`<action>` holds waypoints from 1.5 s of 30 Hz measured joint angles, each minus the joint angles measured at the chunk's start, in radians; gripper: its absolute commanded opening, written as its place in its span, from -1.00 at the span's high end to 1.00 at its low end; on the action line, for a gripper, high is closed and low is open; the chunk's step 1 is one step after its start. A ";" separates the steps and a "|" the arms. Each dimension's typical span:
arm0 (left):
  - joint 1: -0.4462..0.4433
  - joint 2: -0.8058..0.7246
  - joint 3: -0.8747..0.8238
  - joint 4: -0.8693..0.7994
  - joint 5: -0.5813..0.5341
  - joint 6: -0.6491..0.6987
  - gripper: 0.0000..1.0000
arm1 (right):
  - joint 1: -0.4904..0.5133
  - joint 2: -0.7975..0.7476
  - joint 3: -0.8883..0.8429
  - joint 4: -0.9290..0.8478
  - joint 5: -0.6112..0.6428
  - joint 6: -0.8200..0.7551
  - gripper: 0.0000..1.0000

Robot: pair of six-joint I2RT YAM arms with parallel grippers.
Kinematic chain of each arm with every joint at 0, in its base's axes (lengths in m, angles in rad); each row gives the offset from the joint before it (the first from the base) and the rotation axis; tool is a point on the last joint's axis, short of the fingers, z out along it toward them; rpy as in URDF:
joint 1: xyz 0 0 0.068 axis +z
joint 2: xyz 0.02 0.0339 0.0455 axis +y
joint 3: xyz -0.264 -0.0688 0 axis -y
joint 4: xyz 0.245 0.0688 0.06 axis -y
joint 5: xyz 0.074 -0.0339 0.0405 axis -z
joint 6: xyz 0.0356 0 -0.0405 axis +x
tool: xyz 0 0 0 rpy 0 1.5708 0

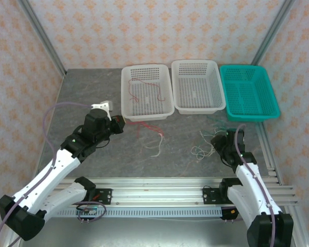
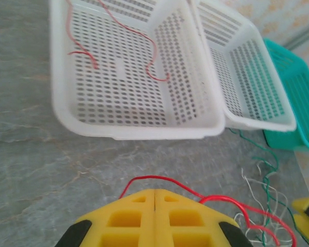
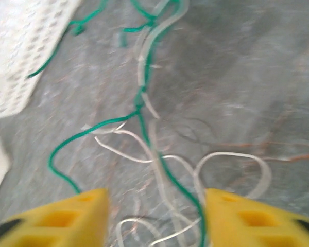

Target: Untangle the cables

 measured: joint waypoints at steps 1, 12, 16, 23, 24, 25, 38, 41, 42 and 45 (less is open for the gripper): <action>-0.008 0.001 0.000 0.008 0.013 0.007 1.00 | 0.003 -0.020 0.009 0.007 -0.031 -0.029 -0.73; -0.050 0.026 0.004 0.038 0.037 0.080 1.00 | 0.076 -0.062 0.209 0.082 -0.262 -0.278 -0.55; -0.050 0.027 0.010 0.038 0.037 0.091 1.00 | 0.202 -0.054 0.198 0.159 -0.322 -0.332 -0.43; -0.050 0.051 0.033 0.034 0.035 0.125 1.00 | 0.481 0.072 0.174 0.294 -0.352 -0.398 -0.23; -0.050 0.055 0.039 0.031 0.034 0.133 1.00 | 0.490 0.092 0.163 0.312 -0.353 -0.396 -0.20; -0.050 0.058 0.044 0.029 0.031 0.142 1.00 | 0.494 0.106 0.148 0.322 -0.353 -0.396 -0.20; -0.050 0.088 0.062 0.024 0.013 0.185 1.00 | 0.541 0.124 0.051 0.457 -0.308 -0.443 -0.28; -0.050 0.089 0.062 0.024 0.013 0.185 1.00 | 0.552 0.172 0.051 0.518 -0.308 -0.520 -0.30; -0.050 0.089 0.062 0.024 0.013 0.185 1.00 | 0.558 0.185 0.051 0.538 -0.308 -0.547 -0.30; -0.050 0.089 0.062 0.024 0.013 0.185 1.00 | 0.576 0.209 0.051 0.581 -0.327 -0.633 -0.30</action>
